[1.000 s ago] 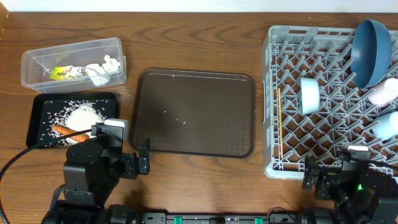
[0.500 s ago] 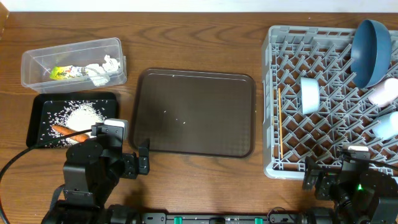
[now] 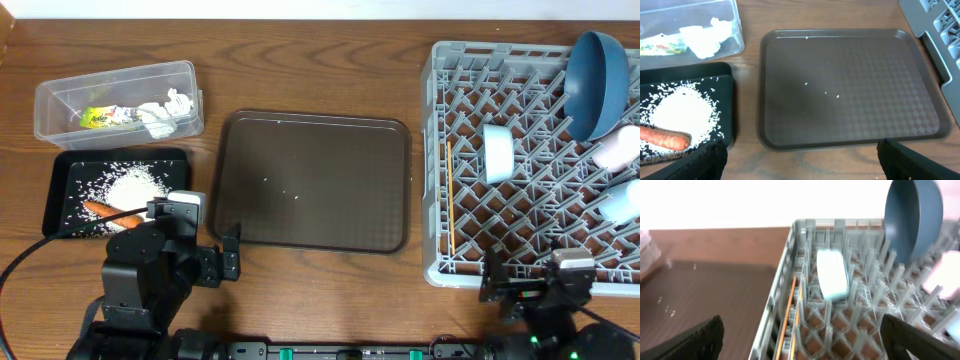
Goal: Sort waste into correct bins and load items into the dishwasher rack
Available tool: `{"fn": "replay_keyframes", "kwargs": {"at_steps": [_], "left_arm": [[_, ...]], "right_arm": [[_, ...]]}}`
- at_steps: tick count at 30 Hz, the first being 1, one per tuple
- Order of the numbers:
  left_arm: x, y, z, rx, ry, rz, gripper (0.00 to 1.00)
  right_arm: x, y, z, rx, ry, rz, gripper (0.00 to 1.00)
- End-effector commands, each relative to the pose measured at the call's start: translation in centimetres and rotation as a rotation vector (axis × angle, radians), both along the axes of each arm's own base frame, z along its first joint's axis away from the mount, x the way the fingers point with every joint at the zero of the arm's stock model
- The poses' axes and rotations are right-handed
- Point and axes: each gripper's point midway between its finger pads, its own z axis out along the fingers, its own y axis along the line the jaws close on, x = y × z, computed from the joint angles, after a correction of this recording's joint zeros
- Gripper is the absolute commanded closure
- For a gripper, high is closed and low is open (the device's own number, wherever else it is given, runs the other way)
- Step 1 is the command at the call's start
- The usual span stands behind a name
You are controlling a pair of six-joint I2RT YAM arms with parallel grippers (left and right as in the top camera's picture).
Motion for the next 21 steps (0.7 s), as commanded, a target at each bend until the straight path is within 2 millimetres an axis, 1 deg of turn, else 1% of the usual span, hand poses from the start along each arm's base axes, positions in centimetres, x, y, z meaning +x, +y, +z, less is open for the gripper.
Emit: {"fn": "replay_keyframes", "kwargs": {"at_steps": [1, 7, 11, 14, 18, 19, 20, 21], "left_arm": [[0.1, 0.2, 0.1, 0.007, -0.001, 0.007, 0.02], [0.1, 0.2, 0.1, 0.007, -0.001, 0.007, 0.02], [0.1, 0.2, 0.1, 0.007, -0.001, 0.007, 0.02], [0.1, 0.2, 0.1, 0.007, -0.001, 0.007, 0.02], [0.1, 0.2, 0.1, 0.007, -0.001, 0.007, 0.02], [0.1, 0.2, 0.1, 0.007, -0.001, 0.007, 0.02], [0.1, 0.2, 0.1, 0.007, -0.001, 0.007, 0.02], [0.1, 0.2, 0.1, 0.007, -0.001, 0.007, 0.02]], "right_arm": [[1.6, 0.3, -1.9, 0.001, -0.013, 0.007, 0.01], [5.5, 0.7, -2.4, -0.005, -0.191, 0.01, 0.01], [7.0, 0.7, -3.1, -0.005, -0.306, 0.004, 0.01], [7.6, 0.7, -4.4, -0.031, -0.341, 0.007, 0.01], [7.6, 0.9, -6.6, -0.12, -0.262, 0.033, 0.01], [7.6, 1.0, -6.9, -0.133, -0.248, 0.038, 0.01], [7.5, 1.1, -7.8, -0.143, -0.214, 0.05, 0.01], [7.5, 1.1, -8.1, -0.143, -0.202, 0.053, 0.01]]}}
